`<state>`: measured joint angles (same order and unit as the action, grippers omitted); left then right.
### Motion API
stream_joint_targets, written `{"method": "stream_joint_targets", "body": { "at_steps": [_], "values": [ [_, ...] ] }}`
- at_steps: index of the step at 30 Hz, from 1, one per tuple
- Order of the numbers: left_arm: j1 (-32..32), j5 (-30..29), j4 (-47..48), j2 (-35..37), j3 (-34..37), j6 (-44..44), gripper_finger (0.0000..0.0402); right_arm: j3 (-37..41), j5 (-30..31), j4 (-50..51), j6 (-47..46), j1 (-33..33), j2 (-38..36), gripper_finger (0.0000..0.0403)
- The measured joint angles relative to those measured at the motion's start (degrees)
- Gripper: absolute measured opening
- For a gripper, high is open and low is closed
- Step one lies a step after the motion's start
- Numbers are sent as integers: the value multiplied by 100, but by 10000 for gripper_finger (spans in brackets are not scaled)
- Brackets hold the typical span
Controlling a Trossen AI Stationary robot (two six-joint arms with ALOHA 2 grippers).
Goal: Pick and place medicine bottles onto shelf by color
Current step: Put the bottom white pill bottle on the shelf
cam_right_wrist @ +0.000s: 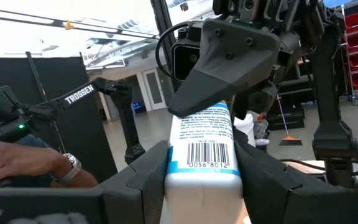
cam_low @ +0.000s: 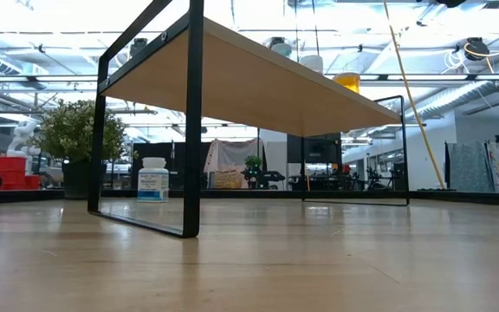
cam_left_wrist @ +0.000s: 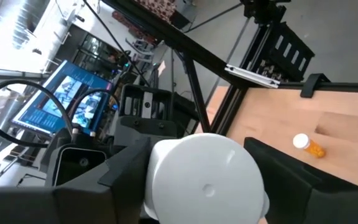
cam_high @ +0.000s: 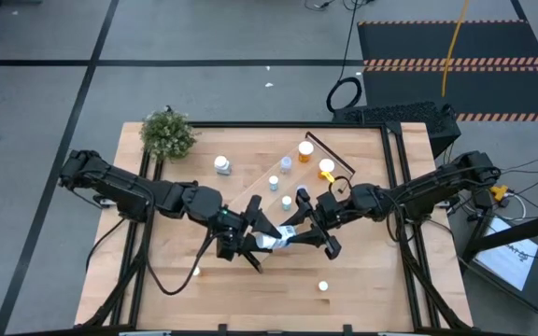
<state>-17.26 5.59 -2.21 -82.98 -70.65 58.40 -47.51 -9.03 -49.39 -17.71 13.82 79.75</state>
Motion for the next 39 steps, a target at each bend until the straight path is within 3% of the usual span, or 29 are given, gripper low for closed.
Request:
{"method": "stream_joint_targets", "body": {
  "at_steps": [4, 10, 15, 19, 27, 33, 39],
  "values": [
    [-1, -3, 24, 0, 0, -43, 229, -2, -1, 4, 0, 3, 0, 162],
    [-2, -123, 114, 19, 0, -376, 255, 0, 4, 39, 17, 3, 0, 183],
    [-4, -311, 449, 200, 0, -646, 236, -7, 43, -11, 35, 5, 0, 209],
    [0, -490, 1051, 475, 0, -803, 226, -13, 32, -17, 47, 8, -93, 220],
    [124, -586, 1939, 963, 5, -905, 248, -11, 29, 858, 100, 13, -475, 218],
    [420, -610, 2526, 1229, 4, -981, 231, -11, 187, 1328, 192, 12, -616, 217],
    [671, -583, 3464, 1145, -572, -1274, 241, -11, 185, 1577, 248, 6, -664, 217]
  ]
}}
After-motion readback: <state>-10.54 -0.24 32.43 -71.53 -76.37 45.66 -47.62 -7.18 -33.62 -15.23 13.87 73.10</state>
